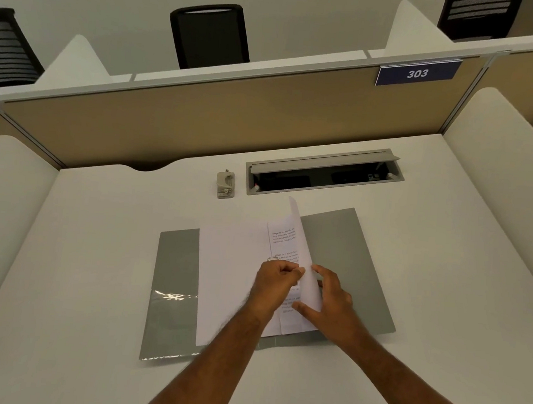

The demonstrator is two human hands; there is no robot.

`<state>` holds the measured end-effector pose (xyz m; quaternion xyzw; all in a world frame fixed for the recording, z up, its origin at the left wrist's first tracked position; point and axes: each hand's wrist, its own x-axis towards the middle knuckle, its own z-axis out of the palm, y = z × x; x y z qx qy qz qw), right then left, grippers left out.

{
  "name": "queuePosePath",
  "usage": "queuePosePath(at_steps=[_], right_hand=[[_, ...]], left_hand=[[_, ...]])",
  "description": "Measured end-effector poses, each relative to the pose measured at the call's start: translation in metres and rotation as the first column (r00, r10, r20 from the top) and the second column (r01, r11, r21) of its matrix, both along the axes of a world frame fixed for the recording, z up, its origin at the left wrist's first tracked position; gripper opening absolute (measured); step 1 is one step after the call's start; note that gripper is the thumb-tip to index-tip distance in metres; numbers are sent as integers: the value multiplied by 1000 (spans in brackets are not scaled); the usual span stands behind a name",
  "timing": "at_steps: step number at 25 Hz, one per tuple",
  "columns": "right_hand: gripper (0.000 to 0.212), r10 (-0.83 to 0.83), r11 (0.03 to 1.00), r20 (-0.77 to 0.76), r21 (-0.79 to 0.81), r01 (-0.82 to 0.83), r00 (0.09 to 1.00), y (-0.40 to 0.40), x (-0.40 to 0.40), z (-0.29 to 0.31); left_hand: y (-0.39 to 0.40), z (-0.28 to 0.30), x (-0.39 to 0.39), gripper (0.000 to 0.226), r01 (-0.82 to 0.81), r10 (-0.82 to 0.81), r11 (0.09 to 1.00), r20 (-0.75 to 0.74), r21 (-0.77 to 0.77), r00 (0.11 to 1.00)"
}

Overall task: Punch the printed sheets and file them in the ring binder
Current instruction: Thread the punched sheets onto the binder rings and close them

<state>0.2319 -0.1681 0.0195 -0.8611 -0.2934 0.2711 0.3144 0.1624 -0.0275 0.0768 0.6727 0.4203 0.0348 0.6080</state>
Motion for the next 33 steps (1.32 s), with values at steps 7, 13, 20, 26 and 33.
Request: queuePosePath(at_steps=[7,13,20,26,33], right_hand=[[98,-17,998,-47,51,20,999,2,-1,-2],[105,-13,991,-132,128,30,991,1,2,0],[96,-21,985,-187,163,52,982,-2,3,-3],[79,-25,976,-251,205,78,968,-6,6,-5],[76,-18,962,-313,253,101,950,-10,11,-2]], left_hand=[[0,-2,4,5,-67,61,992,-52,-110,997],[-1,2,8,9,-75,72,995,-50,-68,996],[4,6,3,20,-120,117,988,-33,-101,993],[14,13,-8,18,-113,114,993,-35,16,993],[45,39,-36,21,-130,135,976,-20,173,991]])
